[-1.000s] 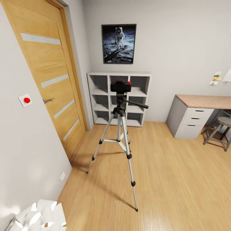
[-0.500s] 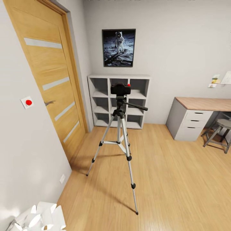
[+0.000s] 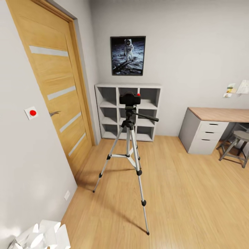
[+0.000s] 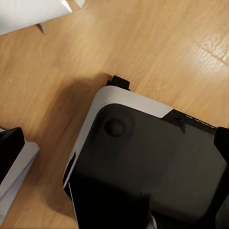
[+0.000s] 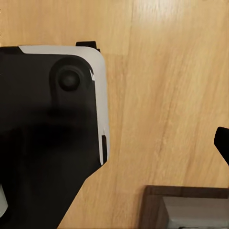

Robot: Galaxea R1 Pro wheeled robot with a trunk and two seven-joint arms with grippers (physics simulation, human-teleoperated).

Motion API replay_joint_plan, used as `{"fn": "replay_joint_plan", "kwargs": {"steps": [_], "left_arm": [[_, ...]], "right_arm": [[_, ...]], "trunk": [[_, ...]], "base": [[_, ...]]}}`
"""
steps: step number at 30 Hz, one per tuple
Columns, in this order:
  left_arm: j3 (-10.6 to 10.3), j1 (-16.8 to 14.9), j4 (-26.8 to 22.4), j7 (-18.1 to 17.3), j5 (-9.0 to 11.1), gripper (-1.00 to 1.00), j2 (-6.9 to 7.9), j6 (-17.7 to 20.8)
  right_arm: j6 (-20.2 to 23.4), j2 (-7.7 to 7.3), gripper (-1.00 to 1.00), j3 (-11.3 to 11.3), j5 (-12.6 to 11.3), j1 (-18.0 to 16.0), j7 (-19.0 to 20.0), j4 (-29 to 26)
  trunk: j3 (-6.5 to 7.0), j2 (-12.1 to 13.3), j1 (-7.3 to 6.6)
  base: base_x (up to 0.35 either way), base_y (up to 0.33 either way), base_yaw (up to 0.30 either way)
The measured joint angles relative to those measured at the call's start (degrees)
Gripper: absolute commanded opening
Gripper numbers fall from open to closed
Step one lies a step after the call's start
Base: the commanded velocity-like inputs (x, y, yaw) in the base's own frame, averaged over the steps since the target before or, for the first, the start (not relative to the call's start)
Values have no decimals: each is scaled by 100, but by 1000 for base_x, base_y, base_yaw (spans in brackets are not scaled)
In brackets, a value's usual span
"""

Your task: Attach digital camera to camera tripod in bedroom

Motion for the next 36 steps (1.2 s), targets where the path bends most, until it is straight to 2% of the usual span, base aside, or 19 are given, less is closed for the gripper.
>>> {"fn": "replay_joint_plan", "kwargs": {"steps": [36], "left_arm": [[0, 1, 0, 0, -2, 100, 0, 0]], "right_arm": [[-19, -4, 100, 12, 0, 62, -14, -1]], "trunk": [[331, 1, 0]], "base": [[0, 0, 0]]}}
